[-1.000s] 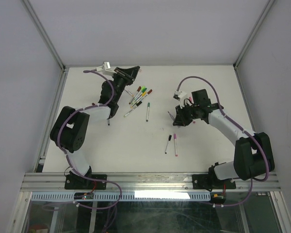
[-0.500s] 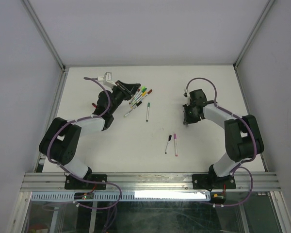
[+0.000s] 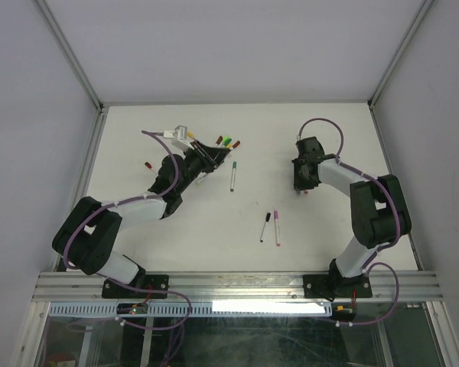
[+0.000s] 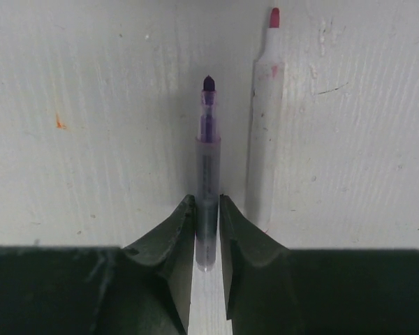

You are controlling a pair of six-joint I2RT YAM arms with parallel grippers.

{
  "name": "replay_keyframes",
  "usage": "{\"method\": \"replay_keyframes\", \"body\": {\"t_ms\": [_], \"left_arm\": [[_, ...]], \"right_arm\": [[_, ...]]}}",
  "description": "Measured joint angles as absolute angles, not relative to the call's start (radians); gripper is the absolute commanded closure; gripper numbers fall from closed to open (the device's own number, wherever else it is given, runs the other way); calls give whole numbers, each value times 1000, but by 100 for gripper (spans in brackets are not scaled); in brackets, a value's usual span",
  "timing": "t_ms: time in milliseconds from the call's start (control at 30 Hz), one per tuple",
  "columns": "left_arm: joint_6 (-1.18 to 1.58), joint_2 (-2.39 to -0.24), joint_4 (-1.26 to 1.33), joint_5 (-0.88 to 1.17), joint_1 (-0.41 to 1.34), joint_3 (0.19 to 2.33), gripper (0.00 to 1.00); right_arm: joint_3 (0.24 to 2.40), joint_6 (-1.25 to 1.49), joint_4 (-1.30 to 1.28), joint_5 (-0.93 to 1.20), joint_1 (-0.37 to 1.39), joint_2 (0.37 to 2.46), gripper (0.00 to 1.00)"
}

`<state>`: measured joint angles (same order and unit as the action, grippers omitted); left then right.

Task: Open the pen caps
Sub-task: Place the pen at the center of the board, then place the pen cap at the center of the board.

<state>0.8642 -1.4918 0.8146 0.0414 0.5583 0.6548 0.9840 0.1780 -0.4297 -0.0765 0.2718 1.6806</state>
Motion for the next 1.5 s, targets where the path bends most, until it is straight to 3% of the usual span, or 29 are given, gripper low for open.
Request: {"method": "replay_keyframes", "body": {"t_ms": [500,800,933,1100,1500], "left_arm": [[837,-1504,785,23,625,657,100],[817,-1702,717,45,662,812,100],[815,-1806,656,63,675,929,100],[819,-1959,593,100,698,1107,100],[830,-2370,295,184,733,1659,100]], "right_arm": [[987,171,-430,-76,272,1682,71],[987,142,-428,-55,272,1592,71],[987,123,-419,-46,270,1528,71],[987,88,-420,-26,240,1457,55],[991,-50,-480,214,59,1344,54]]}}
